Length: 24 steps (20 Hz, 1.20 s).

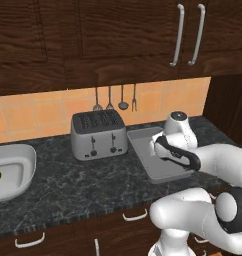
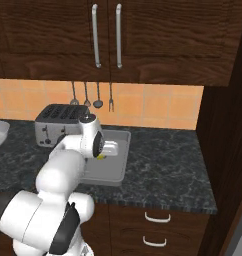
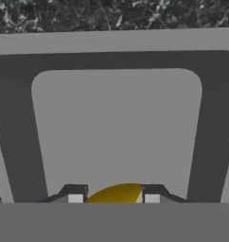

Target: Place one lemon wedge and one chicken drumstick in each tupperware on the nearby counter, to pack two identical lunches.

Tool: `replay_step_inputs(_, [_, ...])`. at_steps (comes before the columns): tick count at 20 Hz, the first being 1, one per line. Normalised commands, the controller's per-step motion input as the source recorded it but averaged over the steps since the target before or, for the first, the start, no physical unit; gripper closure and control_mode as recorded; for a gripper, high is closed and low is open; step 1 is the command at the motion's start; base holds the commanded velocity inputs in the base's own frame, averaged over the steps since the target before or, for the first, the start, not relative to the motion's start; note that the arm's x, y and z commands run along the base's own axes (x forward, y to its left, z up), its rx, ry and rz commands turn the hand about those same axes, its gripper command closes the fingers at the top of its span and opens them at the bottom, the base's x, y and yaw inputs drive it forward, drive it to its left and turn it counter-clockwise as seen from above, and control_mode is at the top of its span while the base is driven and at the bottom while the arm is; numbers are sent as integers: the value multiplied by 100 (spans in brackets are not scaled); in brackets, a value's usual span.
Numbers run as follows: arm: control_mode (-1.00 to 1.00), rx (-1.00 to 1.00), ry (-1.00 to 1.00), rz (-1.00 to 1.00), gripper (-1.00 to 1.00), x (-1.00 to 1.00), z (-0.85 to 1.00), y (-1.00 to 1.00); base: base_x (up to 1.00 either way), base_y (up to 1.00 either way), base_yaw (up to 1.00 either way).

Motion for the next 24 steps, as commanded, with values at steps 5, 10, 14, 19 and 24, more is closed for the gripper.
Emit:
replay_step_inputs(5, [-100,0,0,0,-100,76,-56,-1,0,0,0])
replay_step_inputs(10, [-100,0,-4,0,-100,36,-14,-5,0,0,0])
replay_step_inputs(14, [-100,1,-16,1,-100,-37,99,-12,0,0,0])
replay_step_inputs(19, [-100,0,-14,5,-100,-89,66,-1,0,0,0])
replay_step_inputs(24, [-100,0,-18,12,-100,-99,54,12,0,0,0])
